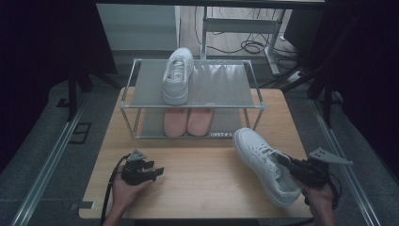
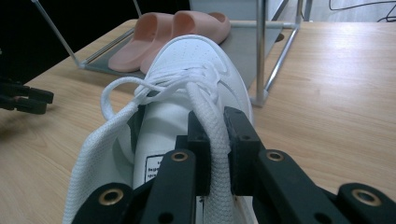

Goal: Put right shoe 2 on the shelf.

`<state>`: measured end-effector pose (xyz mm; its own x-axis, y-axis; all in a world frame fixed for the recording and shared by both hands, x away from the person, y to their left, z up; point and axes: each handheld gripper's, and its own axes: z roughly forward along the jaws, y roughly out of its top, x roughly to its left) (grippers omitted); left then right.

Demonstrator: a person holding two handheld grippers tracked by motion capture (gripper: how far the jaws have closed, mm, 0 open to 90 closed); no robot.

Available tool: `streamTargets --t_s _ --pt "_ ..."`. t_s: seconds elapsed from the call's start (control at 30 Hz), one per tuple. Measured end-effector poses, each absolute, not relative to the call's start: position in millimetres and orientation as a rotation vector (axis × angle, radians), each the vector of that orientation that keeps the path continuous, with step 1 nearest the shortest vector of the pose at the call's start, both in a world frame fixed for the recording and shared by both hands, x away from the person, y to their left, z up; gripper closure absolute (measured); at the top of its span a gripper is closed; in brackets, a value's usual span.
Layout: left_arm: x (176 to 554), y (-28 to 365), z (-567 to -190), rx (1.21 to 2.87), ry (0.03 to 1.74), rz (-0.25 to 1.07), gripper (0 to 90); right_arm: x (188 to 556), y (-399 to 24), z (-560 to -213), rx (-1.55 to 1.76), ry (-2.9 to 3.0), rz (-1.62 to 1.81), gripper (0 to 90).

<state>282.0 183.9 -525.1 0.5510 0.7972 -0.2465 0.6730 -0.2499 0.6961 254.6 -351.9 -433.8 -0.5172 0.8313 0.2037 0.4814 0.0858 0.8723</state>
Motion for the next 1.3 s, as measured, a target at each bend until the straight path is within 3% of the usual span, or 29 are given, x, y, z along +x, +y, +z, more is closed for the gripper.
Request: streamTargets --t_s 1.3 --pt "281.3 182.8 -524.8 1.991 1.182 0.197 45.1 280.0 -271.1 -421.1 1.206 2.081 1.528 81.8"
